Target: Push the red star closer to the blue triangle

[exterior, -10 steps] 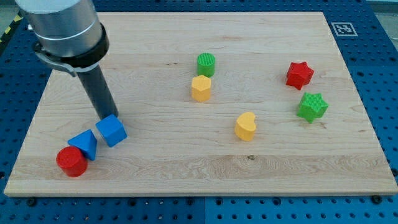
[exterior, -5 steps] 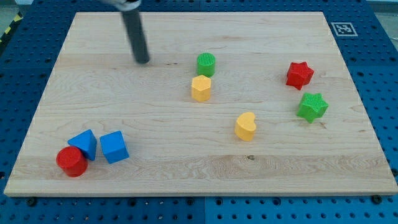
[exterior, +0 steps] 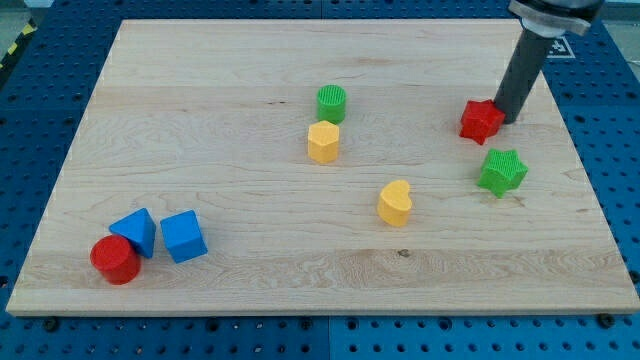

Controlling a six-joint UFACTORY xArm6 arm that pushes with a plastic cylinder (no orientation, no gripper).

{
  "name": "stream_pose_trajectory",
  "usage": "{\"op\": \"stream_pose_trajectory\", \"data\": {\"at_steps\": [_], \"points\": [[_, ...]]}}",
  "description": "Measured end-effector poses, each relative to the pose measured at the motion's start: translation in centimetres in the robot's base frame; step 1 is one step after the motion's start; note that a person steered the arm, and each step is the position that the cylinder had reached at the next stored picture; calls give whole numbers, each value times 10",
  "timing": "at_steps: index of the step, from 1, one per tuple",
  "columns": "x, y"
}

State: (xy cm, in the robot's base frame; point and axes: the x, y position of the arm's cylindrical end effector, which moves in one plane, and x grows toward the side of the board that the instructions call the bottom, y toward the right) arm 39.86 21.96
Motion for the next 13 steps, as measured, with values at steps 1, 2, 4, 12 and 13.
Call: {"op": "stream_pose_trajectory", "data": {"at_steps": [1,2,4,12,13], "points": [[8,-7],[6,-20],[7,-42],[130,-239],[147,-233]]}}
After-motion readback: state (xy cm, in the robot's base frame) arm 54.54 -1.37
